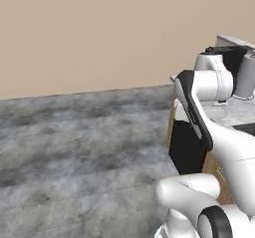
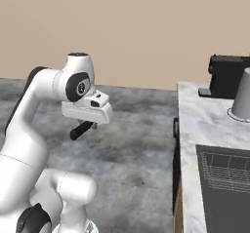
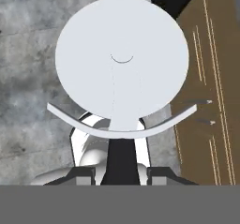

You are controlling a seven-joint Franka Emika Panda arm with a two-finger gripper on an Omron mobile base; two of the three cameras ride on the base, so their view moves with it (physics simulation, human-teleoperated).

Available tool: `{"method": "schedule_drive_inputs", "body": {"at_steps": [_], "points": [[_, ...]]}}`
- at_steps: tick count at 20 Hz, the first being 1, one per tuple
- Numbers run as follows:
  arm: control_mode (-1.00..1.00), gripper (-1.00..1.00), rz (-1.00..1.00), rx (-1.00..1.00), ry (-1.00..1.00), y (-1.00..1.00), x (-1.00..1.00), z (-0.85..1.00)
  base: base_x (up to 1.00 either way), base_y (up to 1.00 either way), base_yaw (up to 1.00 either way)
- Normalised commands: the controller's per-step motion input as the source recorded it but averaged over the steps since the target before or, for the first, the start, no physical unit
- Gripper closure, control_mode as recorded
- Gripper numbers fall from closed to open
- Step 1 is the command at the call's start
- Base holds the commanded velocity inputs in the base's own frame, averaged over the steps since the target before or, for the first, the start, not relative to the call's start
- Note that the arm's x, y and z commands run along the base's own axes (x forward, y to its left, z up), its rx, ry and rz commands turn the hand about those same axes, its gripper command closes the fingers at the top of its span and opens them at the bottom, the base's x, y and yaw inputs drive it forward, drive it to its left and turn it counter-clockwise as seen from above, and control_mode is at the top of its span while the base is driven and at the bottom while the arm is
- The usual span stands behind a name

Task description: Take the pizza cutter from the drawer on the right and place it on the dining counter for cutting.

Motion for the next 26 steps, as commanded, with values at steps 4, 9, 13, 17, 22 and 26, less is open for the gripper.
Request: {"method": "schedule_drive_inputs", "body": {"at_steps": [4,9,13,17,22,26], "points": [[1.0,1.0,0.0,0.0,0.0,0.0,0.0,0.0,0.04,0.33,0.89],[1.0,1.0,0.0,0.0,0.0,0.0,0.0,0.0,0.96,0.22,0.21],[1.0,1.0,0.0,0.0,0.0,0.0,0.0,0.0,1.0,0.0,-0.06],[1.0,1.0,0.0,0.0,0.0,0.0,0.0,0.0,1.0,0.0,-0.1],[1.0,1.0,0.0,0.0,0.0,0.0,0.0,0.0,1.0,0.0,-0.1],[1.0,1.0,0.0,0.0,0.0,0.0,0.0,0.0,1.0,0.0,-0.1]]}}
